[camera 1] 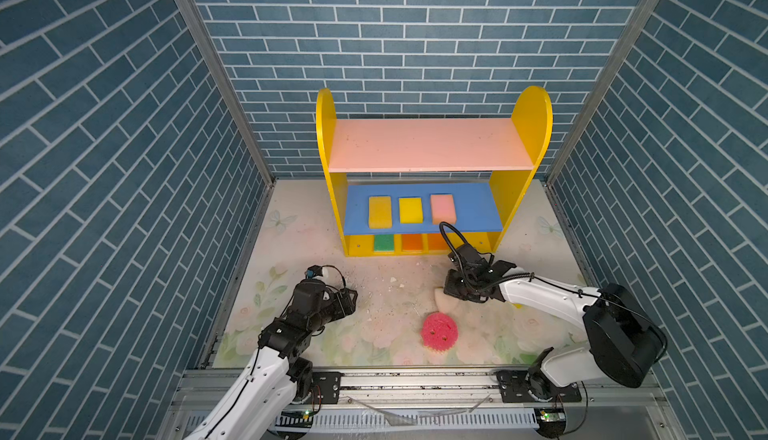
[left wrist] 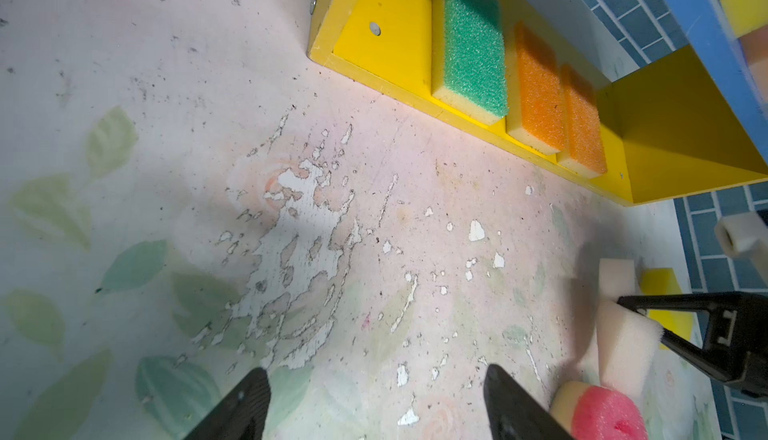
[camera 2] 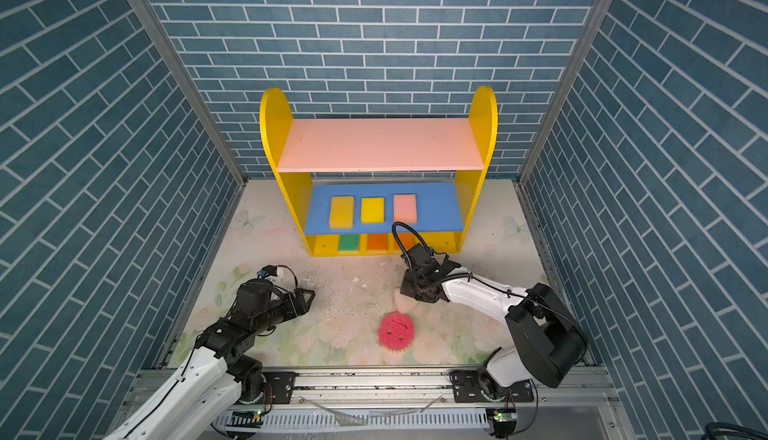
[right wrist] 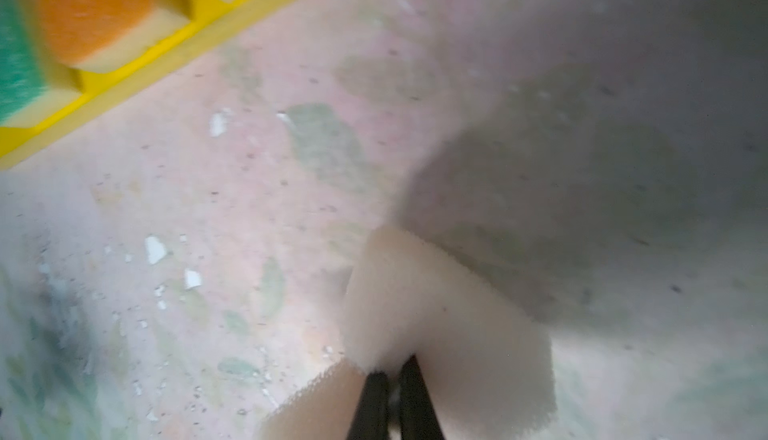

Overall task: Place and organize the cleaning sponges onto the shelf
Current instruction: 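Push the beige sponge toward the shelf base with the right gripper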

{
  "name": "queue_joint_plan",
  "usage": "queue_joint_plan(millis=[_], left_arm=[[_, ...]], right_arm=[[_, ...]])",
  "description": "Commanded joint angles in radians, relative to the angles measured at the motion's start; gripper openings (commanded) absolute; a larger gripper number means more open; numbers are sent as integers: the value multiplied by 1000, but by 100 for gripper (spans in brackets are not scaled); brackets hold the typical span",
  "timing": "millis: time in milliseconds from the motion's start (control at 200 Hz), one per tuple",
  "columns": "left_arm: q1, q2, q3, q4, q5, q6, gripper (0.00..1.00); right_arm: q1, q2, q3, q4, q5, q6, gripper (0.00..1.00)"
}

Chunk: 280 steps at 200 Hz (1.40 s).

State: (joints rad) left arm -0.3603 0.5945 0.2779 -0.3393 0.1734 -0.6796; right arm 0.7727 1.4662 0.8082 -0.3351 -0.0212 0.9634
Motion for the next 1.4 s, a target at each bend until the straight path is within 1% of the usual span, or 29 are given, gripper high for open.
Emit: queue_joint_plan(millis=[0,90,175,275,480,520,610,670,805,885,995,1270,1395], left_arm=[[6,0,-4,-15,-25,14,82],[7,9,0,-8,-20,10,82],[6,16,-3,1,-21,10,82],[6,24,-6,6,-24,9,82],[6,23,-13,-2,-22,3,82],[6,17,-14,-7,-20,4,82],[6,-6,-14,-33,-28,10,82],[6,-19,-8,-54,-38,12,82],[6,-30,-8,-65,-41,12,82],[6,-17,-9,-59,-36,1,82],[6,11,-13,-26,-18,-9,81],[-10,112,-2,53,11,-35,75],[-59,124,0,95,-32,-74,75]], right_arm=[[32,30,64,63,3,-38,0],[72,44,83,106,15,-40,0],[111,76,122,111,24,-49,0],[164,131,194,84,57,-78,0],[250,288,387,7,79,-165,0],[261,314,415,-2,78,-179,5],[276,355,457,-9,62,-205,20],[283,368,469,-1,47,-223,28],[299,387,477,12,36,-259,38],[306,376,468,18,44,-270,41],[309,318,404,78,64,-290,42],[299,96,228,117,267,-363,46],[271,7,141,128,314,-367,47]])
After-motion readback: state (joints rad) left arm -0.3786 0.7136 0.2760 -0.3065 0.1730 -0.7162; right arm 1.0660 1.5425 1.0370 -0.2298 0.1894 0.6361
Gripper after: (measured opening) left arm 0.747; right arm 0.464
